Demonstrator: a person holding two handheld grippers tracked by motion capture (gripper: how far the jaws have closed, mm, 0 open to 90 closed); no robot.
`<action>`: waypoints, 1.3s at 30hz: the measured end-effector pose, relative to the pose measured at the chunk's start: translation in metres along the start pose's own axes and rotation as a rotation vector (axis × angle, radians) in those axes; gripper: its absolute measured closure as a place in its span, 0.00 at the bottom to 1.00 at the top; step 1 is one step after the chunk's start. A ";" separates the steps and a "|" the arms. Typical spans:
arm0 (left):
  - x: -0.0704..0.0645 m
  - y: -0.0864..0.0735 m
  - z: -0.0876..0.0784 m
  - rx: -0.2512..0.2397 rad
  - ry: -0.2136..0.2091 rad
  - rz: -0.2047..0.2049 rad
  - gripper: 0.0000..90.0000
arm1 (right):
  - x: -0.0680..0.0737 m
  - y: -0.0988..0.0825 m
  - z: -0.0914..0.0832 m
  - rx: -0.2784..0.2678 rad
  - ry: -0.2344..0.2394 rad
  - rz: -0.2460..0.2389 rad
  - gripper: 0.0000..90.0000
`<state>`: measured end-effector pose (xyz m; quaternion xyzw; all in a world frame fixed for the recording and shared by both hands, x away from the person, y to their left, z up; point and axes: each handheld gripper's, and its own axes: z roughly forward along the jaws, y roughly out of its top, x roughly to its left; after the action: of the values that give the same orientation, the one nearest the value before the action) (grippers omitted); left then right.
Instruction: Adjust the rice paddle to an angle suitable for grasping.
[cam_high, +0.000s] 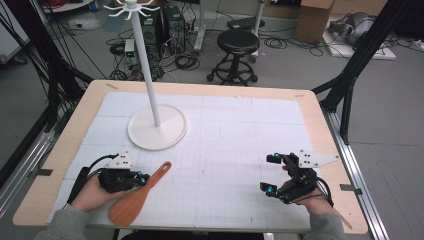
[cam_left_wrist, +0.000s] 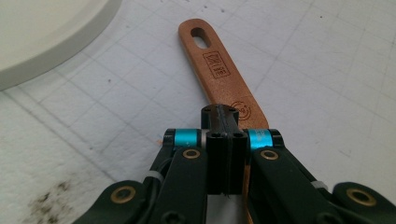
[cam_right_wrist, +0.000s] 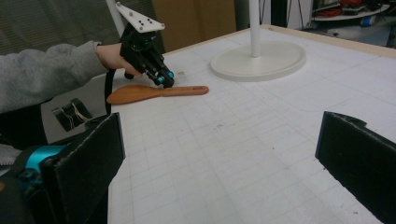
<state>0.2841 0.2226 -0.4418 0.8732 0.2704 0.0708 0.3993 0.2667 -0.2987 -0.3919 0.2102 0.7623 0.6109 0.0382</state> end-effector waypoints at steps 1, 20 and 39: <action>-0.001 0.001 0.001 0.007 0.002 -0.001 0.99 | 0.000 0.000 0.000 0.001 0.000 0.001 0.00; -0.020 0.017 0.017 0.045 -0.065 0.043 0.99 | 0.000 -0.002 0.001 0.015 0.003 0.002 0.00; -0.030 0.023 0.016 0.019 -0.120 0.068 0.92 | 0.000 -0.003 0.000 0.025 -0.002 0.007 0.00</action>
<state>0.2738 0.1833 -0.4327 0.8882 0.2168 0.0294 0.4040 0.2657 -0.2986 -0.3943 0.2141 0.7691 0.6013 0.0341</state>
